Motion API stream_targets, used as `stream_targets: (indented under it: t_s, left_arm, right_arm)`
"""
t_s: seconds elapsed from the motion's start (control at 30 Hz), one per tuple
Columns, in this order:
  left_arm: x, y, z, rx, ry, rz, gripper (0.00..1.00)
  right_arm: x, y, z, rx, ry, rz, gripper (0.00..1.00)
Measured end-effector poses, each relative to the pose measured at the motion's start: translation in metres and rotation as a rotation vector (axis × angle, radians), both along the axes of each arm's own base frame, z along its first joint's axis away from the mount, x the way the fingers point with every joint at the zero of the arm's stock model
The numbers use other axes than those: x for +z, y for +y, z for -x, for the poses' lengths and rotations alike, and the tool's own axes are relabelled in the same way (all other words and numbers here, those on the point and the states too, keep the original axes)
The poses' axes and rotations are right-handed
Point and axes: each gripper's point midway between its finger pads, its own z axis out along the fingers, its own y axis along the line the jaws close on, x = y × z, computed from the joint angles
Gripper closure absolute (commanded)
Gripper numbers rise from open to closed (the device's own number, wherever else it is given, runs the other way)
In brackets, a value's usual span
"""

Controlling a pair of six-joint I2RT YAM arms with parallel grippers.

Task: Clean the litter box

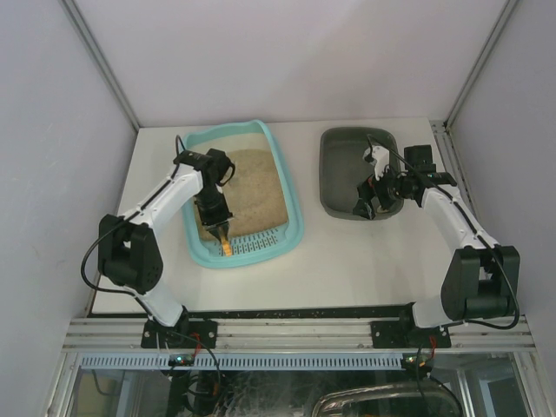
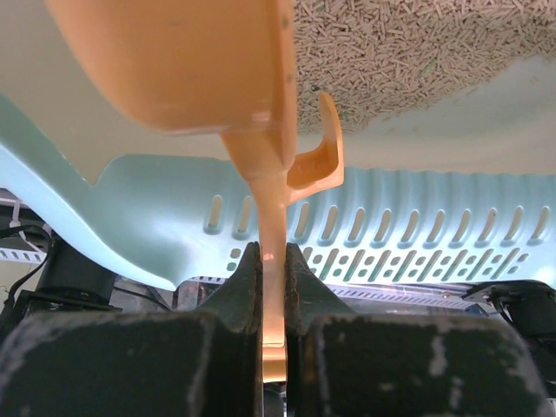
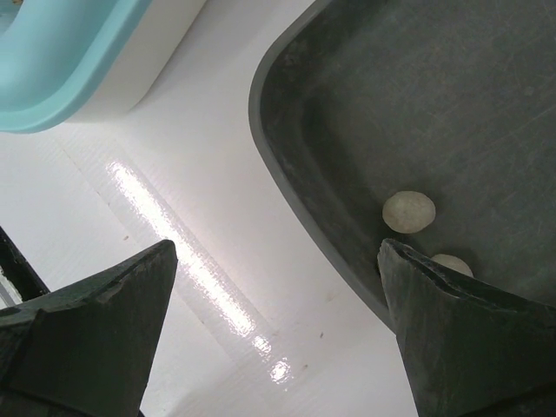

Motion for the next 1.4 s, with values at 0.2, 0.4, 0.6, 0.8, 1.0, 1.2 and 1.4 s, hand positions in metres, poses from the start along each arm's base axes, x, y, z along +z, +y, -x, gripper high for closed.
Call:
stream_targets:
  t_s: [0.2, 0.4, 0.6, 0.8, 1.0, 1.2, 1.4]
  left_arm:
    - [-0.009, 0.002, -0.002, -0.002, 0.001, -0.018, 1.00]
    - [-0.016, -0.002, -0.002, -0.022, 0.046, 0.038, 1.00]
    - [-0.018, -0.013, 0.002, -0.091, 0.095, 0.157, 1.00]
    - [-0.018, -0.038, 0.006, -0.150, 0.110, 0.344, 1.00]
    - [-0.014, -0.054, 0.004, -0.139, 0.102, 0.516, 1.00]
    - [-0.016, -0.048, -0.033, -0.101, -0.027, 0.650, 1.00]
    - [-0.019, -0.043, -0.057, -0.094, -0.114, 0.692, 1.00]
  right_arm:
    - [-0.003, 0.000, 0.001, 0.001, 0.019, -0.014, 0.00]
    - [-0.004, -0.002, 0.001, -0.004, 0.025, -0.015, 0.00]
    - [-0.005, -0.003, 0.000, -0.009, 0.027, -0.015, 0.00]
    - [-0.008, -0.004, 0.000, -0.012, 0.039, -0.013, 0.00]
    - [-0.010, -0.004, -0.001, -0.013, 0.044, -0.012, 0.00]
    - [-0.010, -0.004, -0.001, -0.016, 0.046, -0.012, 0.00]
    - [-0.010, -0.005, -0.001, -0.018, 0.046, -0.013, 0.00]
